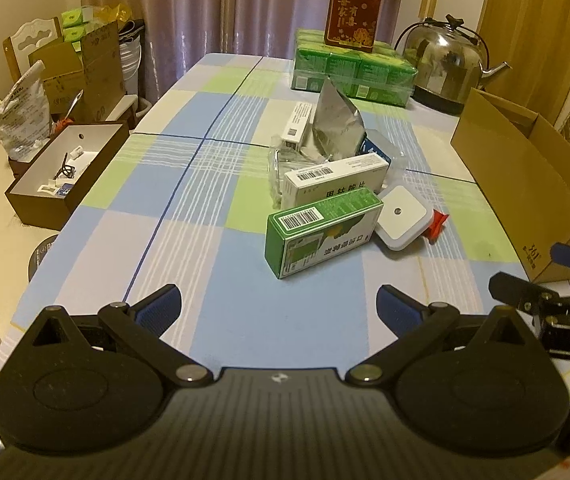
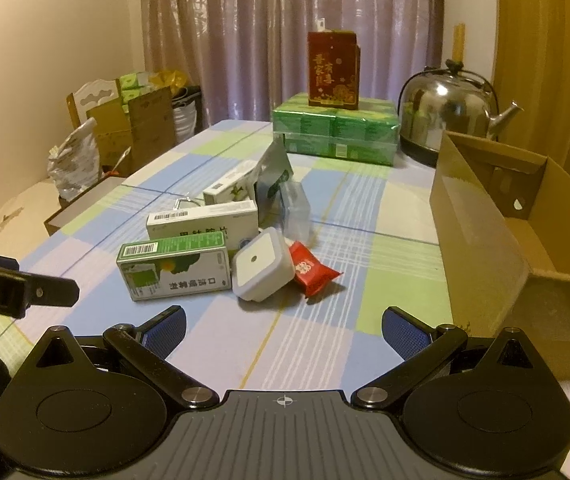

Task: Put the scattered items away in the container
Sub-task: 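Move both tools toward the scattered items on the table, then grasp the green-and-white medicine box with the left tool while the right tool grasps the white night light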

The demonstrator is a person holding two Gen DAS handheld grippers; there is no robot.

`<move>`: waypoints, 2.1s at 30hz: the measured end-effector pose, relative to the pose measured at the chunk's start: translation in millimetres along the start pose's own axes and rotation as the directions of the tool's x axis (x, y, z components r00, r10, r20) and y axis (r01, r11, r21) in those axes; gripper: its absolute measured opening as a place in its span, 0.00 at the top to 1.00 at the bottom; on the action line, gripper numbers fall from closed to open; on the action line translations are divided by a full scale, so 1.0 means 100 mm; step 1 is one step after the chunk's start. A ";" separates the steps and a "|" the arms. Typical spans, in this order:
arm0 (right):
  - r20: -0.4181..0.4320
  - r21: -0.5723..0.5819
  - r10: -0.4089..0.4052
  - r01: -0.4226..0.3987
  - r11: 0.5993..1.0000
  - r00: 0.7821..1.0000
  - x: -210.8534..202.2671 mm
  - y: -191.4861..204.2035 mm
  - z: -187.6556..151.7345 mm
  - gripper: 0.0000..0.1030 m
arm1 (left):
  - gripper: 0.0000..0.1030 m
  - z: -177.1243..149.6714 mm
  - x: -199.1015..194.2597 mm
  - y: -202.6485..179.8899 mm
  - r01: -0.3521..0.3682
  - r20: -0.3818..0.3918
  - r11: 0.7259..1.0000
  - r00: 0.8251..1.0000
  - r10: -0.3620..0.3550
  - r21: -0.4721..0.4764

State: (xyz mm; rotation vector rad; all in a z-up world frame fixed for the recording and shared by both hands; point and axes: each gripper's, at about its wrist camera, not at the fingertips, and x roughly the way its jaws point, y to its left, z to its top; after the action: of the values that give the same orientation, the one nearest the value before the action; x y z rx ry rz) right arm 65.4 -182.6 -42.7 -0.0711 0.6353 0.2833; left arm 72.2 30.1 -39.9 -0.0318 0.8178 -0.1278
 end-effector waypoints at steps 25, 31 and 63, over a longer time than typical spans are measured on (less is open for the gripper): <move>-0.035 -0.271 0.019 -0.028 0.962 0.999 0.56 0.13 0.19 0.02 | 0.01 0.13 0.41 0.03 0.072 -0.039 0.984 0.997 -0.067 0.164; -0.050 -0.365 0.014 -0.031 0.930 0.999 0.79 0.19 0.18 0.02 | 0.01 0.19 0.60 0.10 0.076 -0.049 0.972 0.997 -0.067 0.221; -0.126 -0.512 0.000 -0.065 0.857 0.992 1.52 0.33 0.17 0.30 | 0.68 0.34 1.15 0.01 0.256 -0.160 0.909 0.964 -0.213 0.329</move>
State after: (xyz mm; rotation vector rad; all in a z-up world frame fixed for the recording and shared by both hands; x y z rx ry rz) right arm 182.6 -111.9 -118.7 -0.6010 0.6684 0.4811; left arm 174.6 16.2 -100.4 0.2142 0.9013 -0.5065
